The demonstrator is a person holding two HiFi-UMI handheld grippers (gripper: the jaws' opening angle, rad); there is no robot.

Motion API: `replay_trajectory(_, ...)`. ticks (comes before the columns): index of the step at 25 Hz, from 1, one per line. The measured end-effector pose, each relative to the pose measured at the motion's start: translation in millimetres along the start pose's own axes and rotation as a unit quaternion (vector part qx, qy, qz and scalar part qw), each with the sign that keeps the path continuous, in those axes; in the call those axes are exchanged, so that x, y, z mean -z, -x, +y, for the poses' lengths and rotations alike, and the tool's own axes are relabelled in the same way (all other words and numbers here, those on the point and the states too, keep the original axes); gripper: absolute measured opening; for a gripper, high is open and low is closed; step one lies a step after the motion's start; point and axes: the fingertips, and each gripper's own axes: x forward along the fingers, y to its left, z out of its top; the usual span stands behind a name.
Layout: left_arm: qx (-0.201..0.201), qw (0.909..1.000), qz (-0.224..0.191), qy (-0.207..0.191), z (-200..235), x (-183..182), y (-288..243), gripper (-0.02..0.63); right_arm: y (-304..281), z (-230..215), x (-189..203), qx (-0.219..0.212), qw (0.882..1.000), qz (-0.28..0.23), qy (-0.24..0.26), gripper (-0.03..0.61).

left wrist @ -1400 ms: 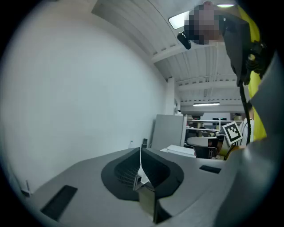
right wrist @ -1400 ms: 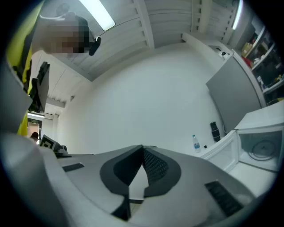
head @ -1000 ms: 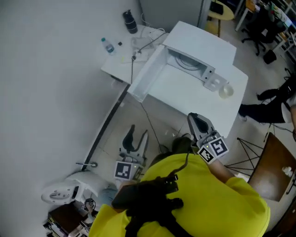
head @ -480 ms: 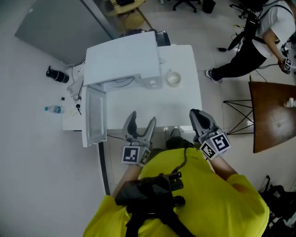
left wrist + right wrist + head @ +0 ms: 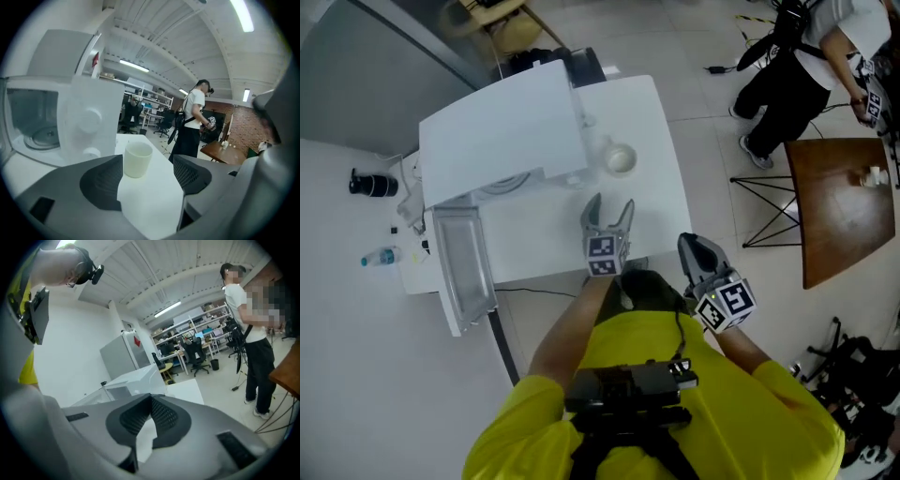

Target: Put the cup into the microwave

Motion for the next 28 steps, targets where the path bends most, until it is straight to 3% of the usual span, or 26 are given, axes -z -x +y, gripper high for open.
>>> replay_trajectory(3, -0.023, 0.9996, 0.015, 0.01, 15, 25, -59, 0.356, 10, 8, 32, -0.004, 0.999, 0.032, -0.024, 0.005)
replay_trajectory(6, -0.037, 0.9992, 0.013, 0.005, 22, 33, -100, 0.373, 27, -8, 59, 0.021, 0.997, 0.051, -0.046, 0.005)
replay_trajectory(16, -0.074, 0.997, -0.007, -0.021, 34, 30, -169, 0.496, 59, -55, 85, 0.08, 0.993, 0.05, -0.078, 0.005)
replay_trajectory(22, -0.078, 0.9959, -0.028, -0.037, 37, 22, -181, 0.472, 58, -68, 83, 0.087, 0.992, 0.046, -0.079, 0.005)
replay_trajectory(28, -0.026, 0.9991, -0.019, -0.028, -2, 39, -134, 0.466, 47, -73, 73, 0.066, 0.995, 0.052, -0.061, 0.005)
